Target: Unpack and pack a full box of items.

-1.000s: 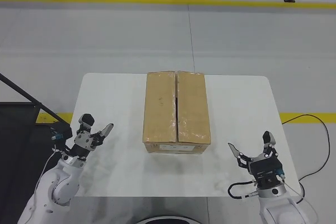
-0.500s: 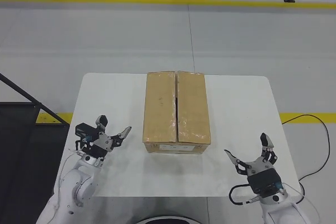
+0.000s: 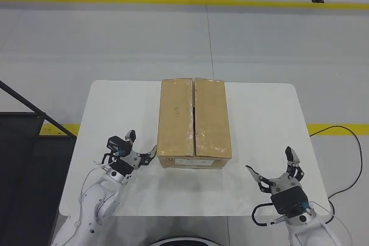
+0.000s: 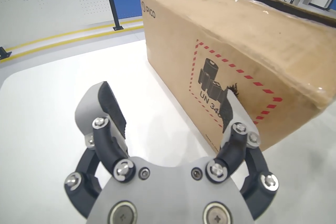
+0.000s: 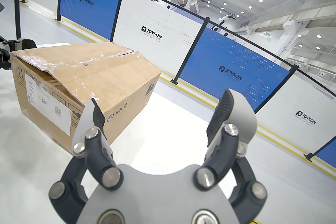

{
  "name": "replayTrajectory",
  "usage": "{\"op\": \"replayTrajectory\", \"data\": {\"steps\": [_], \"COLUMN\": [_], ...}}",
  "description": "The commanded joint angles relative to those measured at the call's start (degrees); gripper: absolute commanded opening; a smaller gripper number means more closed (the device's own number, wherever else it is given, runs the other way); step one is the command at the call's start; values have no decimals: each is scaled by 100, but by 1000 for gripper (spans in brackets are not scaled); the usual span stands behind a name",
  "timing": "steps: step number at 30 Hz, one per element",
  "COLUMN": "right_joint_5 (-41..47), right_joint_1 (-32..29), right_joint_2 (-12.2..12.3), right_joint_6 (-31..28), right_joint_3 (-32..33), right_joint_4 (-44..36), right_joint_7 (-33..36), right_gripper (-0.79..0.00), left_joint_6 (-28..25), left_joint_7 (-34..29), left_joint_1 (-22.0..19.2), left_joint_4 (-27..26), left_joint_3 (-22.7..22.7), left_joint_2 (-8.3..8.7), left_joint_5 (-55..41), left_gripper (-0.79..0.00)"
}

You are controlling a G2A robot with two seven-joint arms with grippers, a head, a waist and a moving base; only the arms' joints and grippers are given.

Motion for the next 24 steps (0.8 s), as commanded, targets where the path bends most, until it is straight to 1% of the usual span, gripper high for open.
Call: {"op": "replayTrajectory", "data": {"steps": [1, 8, 18, 24], "right_joint_5": [0, 0, 0, 0], "right_joint_1": [0, 0, 0, 0], "right_joint_2": [0, 0, 0, 0], "right_joint_6": [0, 0, 0, 0], "right_joint_3": [0, 0, 0, 0], "right_joint_4": [0, 0, 0, 0], "right_joint_7": [0, 0, 0, 0], "right_gripper": [0, 0, 0, 0], "left_joint_6": [-60, -316, -453, -625], "left_joint_7": [-4, -98, -100, -148], "left_joint_1": [-4, -67, -154, -204], "left_joint_4": [0, -30, -87, -94], "left_joint_3": [22, 200, 568, 794], "left_joint_2": [-1, -12, -47, -67], "left_joint_5": [3, 32, 254, 307], "left_gripper": [0, 0, 0, 0]}}
